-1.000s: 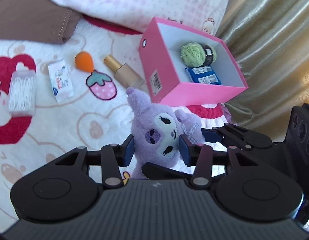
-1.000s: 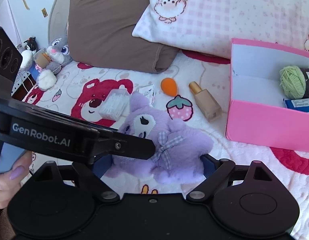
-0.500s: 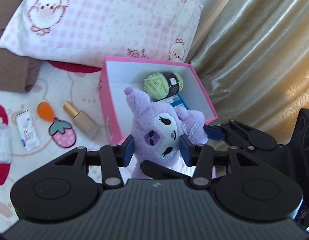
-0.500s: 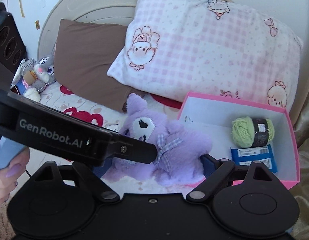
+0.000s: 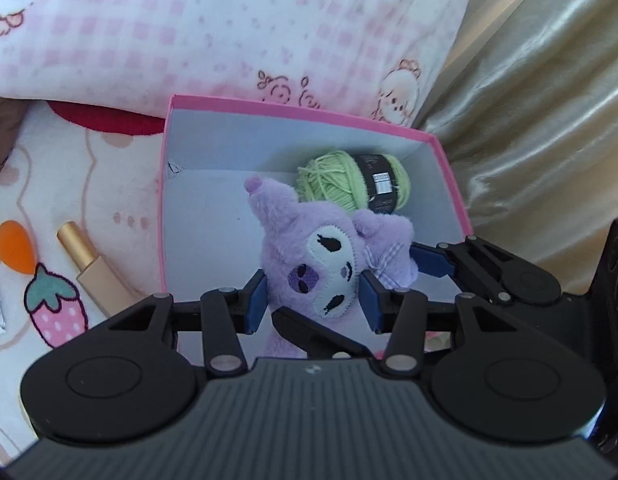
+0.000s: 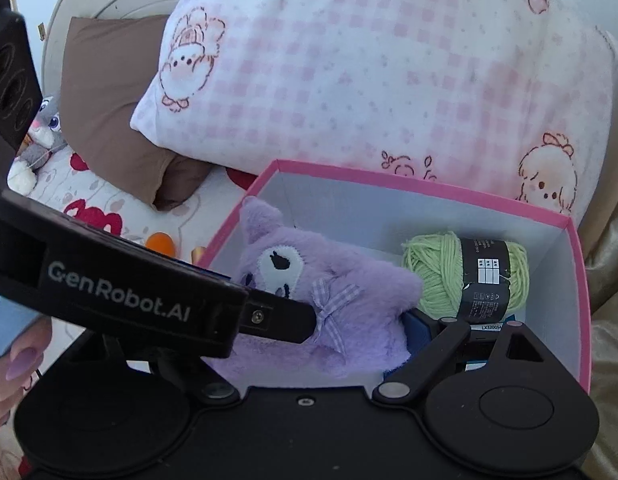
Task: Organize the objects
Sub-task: 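Lift the plush toy with the left gripper and carry it into the pink box, then open the left gripper to release the plush inside the pink box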
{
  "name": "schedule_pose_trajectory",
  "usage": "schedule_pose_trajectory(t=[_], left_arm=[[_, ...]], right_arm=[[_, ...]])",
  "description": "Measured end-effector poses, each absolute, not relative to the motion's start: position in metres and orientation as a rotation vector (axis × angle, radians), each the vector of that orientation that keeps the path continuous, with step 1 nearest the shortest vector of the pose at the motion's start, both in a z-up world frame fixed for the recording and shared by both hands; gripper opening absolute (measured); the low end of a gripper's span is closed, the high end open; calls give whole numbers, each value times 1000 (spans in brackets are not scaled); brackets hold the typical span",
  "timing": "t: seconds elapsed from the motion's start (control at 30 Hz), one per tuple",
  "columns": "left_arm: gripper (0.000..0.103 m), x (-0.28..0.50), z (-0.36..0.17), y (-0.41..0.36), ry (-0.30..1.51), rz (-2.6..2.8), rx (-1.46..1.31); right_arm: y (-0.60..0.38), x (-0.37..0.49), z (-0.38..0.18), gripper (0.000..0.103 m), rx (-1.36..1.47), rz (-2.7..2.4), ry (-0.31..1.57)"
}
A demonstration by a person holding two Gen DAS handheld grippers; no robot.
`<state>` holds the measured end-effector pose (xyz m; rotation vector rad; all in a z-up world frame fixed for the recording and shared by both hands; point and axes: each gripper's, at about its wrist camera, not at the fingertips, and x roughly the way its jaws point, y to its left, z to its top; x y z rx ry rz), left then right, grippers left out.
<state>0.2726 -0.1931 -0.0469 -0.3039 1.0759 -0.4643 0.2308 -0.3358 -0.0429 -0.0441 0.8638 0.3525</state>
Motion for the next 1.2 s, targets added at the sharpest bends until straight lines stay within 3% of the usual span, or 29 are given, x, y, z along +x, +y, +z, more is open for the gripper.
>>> schedule_pose_trajectory(t=[0.57,0.87,0.9,1.03,1.07,1.2], left_arm=[[46,310,-99,-228,1207,-381,-268],[47,301,-89,-228,1138,-310,-209],[47,300,-86,-226,1132,-308,-203],[47,295,-77,-219,1109,-321,-210],[47,293,-74,-217,1097,-320,-202],[47,287,-66,-210,1074,-314,-201]], right_arm=[[-357,273,-94,92,-60,344,1024],[-353,261,-98,94,-83,241,1025],[-354,258,-99,92,-94,220,1013],[-356,255,-104,58,-42,194,1015],[-357,257,-106,53,-21,182,1023],[-359,261,-114,50,79,156,1063]])
